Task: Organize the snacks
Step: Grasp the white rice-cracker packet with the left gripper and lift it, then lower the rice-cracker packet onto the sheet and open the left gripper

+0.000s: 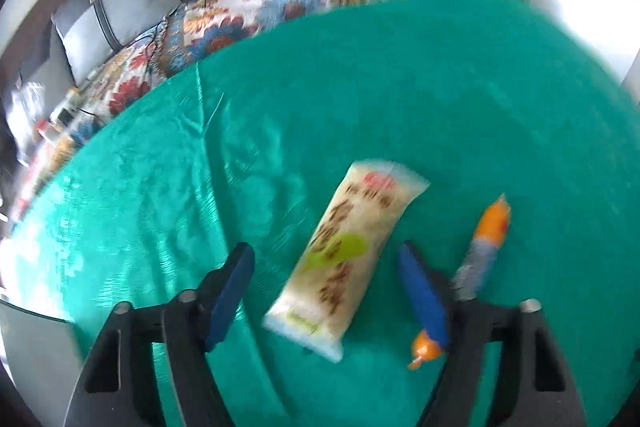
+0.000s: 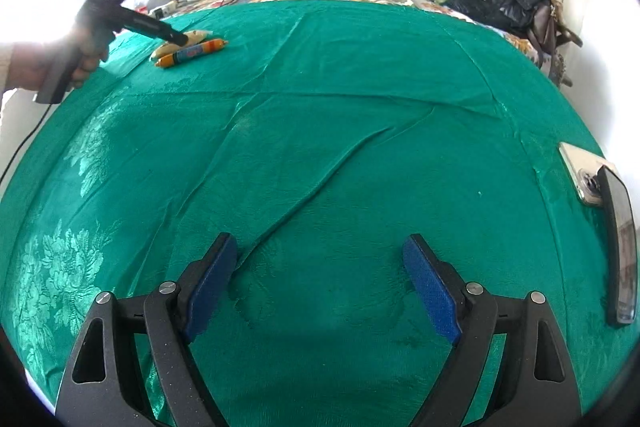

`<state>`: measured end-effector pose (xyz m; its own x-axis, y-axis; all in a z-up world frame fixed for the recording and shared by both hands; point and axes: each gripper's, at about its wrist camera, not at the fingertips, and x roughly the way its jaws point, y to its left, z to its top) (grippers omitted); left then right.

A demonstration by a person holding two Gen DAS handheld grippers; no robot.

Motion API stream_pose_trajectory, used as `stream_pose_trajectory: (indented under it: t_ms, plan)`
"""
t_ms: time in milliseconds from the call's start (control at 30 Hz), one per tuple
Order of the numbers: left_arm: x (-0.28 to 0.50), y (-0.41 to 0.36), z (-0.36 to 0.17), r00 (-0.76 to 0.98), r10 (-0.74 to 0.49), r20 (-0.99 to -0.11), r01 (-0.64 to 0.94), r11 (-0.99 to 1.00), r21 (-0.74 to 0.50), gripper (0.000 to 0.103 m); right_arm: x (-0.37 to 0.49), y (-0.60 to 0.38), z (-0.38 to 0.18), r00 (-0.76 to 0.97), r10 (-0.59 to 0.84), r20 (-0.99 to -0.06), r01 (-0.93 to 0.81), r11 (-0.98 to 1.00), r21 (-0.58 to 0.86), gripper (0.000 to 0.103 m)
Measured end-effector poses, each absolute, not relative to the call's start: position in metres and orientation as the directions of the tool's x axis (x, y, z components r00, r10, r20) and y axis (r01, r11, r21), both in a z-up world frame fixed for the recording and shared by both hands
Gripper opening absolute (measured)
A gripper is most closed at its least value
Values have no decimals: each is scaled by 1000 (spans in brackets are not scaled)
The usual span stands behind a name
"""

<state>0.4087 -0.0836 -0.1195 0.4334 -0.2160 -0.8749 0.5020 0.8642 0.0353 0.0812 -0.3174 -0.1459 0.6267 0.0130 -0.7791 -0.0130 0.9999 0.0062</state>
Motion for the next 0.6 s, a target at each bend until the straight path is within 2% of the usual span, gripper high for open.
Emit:
stream_pose_trajectory:
  t_ms: [33,67,100,267,433,600]
  plan:
    - [410,-80,-120,413,-251,-875,492,870,-17,37,81,-317,-146,627,13,-779,-13,1000,6,88]
    - [409,-78,-120,406,-254,-878,479,877,-32,28,81,-317,-146,627,13,-779,-13,1000,6,88]
    - [406,-79,-120,404,-253,-879,476,879,-34,25,82,-317,-146,627,13,-779,-13,1000,6,88]
    - [362,-76,-116,390,-260,-883,441,895,-69,23,81,-317,-146,628,13,-778,-14,1000,5,88]
    - [266,-37,-109,440,-231,-868,229,963,-141,23,81,-317,-146,628,12,-778,-14,1000,4,88]
    - [186,-9,-110,489,-146,-860,130,987,-93,23,81,-317,-146,628,12,-778,-14,1000,3,88]
